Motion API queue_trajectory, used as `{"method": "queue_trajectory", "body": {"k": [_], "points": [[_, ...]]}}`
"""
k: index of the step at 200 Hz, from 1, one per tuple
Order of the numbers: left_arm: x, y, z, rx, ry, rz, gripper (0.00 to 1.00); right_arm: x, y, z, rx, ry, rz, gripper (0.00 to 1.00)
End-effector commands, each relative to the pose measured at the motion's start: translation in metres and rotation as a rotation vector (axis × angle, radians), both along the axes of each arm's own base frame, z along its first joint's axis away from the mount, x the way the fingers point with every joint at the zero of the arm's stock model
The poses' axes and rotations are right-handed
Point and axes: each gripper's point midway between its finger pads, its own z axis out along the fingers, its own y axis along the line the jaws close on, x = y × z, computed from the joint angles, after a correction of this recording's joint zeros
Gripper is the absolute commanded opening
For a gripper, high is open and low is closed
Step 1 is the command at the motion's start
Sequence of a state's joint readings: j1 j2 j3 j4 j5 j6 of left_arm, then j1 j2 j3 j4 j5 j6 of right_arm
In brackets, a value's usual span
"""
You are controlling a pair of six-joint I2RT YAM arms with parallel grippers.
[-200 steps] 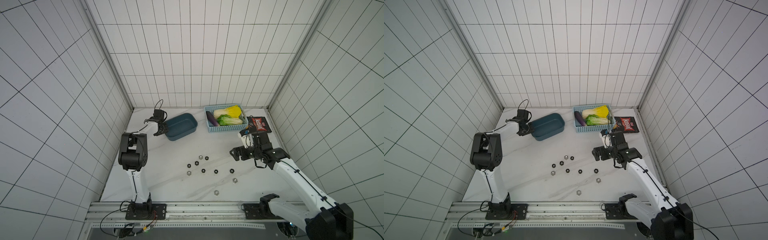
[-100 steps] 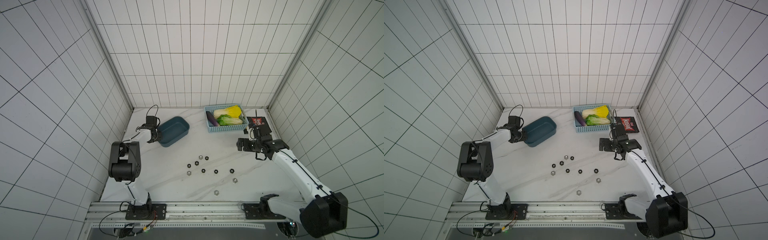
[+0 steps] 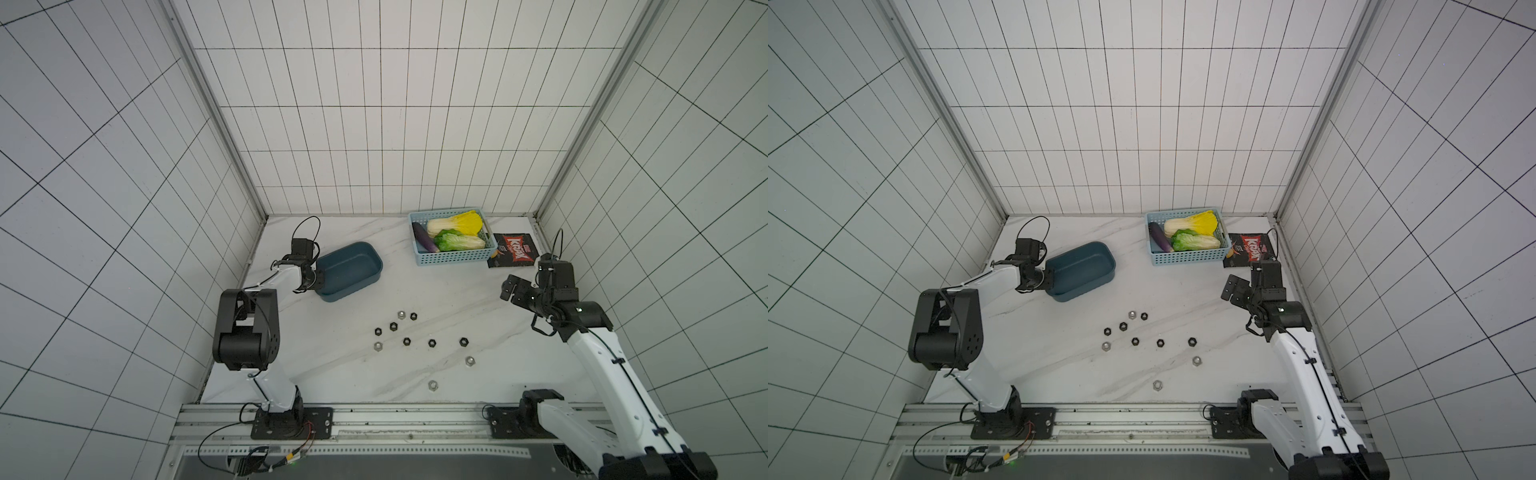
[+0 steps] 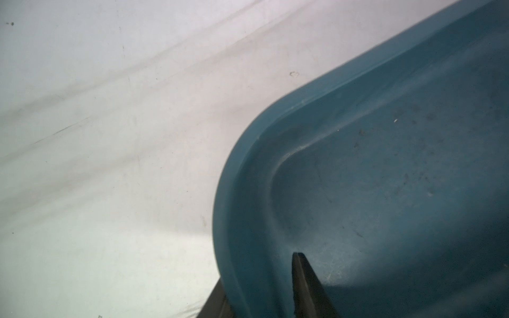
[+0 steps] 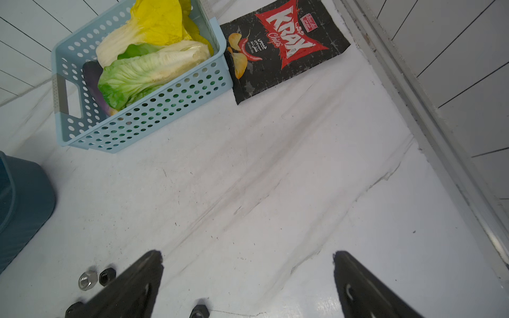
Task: Put the nuts on the desktop into the storage box
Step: Move the storage box to the center of the board.
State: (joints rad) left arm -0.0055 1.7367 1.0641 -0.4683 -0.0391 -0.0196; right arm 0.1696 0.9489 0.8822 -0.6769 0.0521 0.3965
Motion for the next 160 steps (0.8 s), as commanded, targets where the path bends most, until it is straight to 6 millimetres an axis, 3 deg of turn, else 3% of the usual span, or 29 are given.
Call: {"method": "queue_trajectory", "body": {"k": [1, 40, 109, 160], "points": [[-0.003, -0.004, 0.005, -0.012, -0.01, -0.033, 0.32, -0.01, -0.001, -0.014, 0.011, 0.068, -0.013, 1.0], [-0.005, -0.012, 0.002, -0.044, 0.005, -0.062, 0.31, -0.016, 0.025, -0.028, 0.048, 0.174, 0.117, 0.97], [0.0, -0.011, 0.001, -0.026, 0.004, -0.084, 0.28, -0.023, 0.057, -0.031, 0.028, 0.202, 0.274, 0.97], [0.002, -0.036, -0.002, 0.023, 0.011, -0.178, 0.28, -0.027, 0.069, -0.035, 0.02, 0.222, 0.326, 0.96]]}}
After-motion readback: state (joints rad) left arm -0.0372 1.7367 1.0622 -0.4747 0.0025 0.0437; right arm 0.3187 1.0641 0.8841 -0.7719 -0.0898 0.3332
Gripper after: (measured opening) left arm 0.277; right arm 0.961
